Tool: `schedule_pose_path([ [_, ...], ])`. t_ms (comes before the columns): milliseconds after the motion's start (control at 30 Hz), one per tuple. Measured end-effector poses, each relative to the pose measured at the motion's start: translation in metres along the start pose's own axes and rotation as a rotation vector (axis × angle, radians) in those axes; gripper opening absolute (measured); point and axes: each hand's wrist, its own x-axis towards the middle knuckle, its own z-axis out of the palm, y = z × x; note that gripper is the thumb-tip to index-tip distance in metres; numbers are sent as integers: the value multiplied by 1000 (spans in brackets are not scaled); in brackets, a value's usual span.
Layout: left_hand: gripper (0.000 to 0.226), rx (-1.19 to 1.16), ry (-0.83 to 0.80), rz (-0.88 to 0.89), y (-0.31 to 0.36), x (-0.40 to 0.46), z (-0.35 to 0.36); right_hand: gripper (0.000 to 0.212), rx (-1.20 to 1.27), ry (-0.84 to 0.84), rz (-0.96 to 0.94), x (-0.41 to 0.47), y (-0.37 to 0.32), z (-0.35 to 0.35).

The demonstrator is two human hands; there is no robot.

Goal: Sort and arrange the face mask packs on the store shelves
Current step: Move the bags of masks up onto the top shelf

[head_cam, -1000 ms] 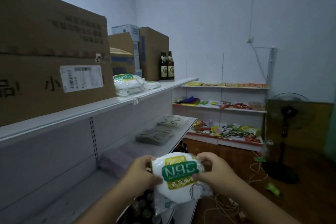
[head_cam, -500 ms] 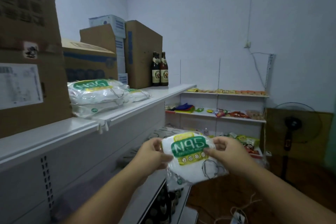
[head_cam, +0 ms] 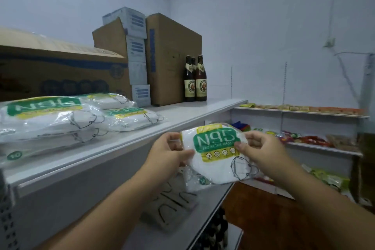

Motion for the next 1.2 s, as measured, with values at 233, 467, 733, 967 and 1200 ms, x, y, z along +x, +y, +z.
schedule_pose_path([
  [233, 27, 193, 224, 207, 62, 26, 26, 23, 300, -197, -111, 113, -11, -9],
  [467, 13, 886, 511, 120, 122, 30, -53, 17, 394, -426, -218, 176, -54, 99],
  [733, 31, 1601, 655, -208, 118, 38, -103, 22, 310, -565, -113, 191, -78, 198],
  [967, 50, 1804, 596, -137, 99, 31, -109, 35, 137, -542, -166, 196, -68, 209],
  [1200, 38, 1759, 713, 123, 97, 25, -102, 41, 71, -521, -155, 196, -65, 208],
])
